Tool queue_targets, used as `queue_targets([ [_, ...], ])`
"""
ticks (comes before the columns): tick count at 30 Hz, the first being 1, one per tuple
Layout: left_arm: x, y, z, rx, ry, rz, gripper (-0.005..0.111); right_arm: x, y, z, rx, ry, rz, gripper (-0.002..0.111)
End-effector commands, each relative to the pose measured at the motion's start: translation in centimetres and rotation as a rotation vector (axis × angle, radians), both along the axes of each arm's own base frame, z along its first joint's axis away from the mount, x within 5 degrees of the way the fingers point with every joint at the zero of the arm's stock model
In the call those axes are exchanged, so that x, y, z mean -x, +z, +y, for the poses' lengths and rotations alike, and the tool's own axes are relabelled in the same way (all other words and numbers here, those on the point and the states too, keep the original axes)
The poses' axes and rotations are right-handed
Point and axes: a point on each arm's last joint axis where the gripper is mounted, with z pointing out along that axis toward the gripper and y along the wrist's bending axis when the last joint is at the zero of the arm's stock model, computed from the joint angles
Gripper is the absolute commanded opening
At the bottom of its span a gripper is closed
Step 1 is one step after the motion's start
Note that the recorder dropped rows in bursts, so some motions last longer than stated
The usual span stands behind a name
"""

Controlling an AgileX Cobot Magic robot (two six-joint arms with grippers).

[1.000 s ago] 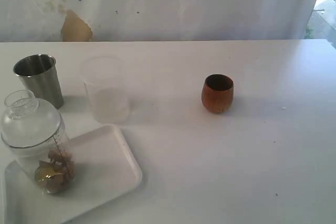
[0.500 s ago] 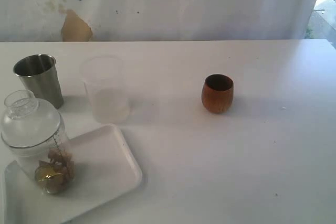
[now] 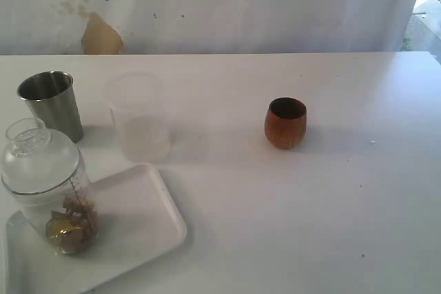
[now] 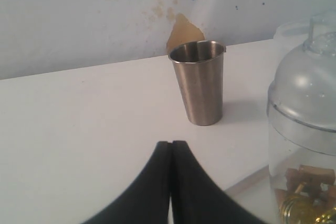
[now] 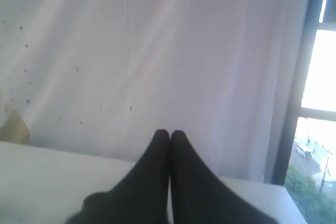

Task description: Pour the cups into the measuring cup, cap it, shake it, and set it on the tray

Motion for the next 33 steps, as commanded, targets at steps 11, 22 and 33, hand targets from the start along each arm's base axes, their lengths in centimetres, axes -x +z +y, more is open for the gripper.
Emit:
queue_targets([
  [11,0.0,-0.1,0.0,0.003,0.000,-0.007,0.000,-1.9,-8.9,0.0,0.024,-0.021,0.337,0.000],
  [22,0.0,-0.1,0.0,0.003,0.000,-0.007,0.000,-1.7,-10.1,0.0,0.038,-0.018,0.462,0.000],
  [33,0.0,-0.1,0.0,0.003,0.000,-0.007,0.000,-1.7,-10.2,0.0,0.039,-0.017,0.475,0.000],
])
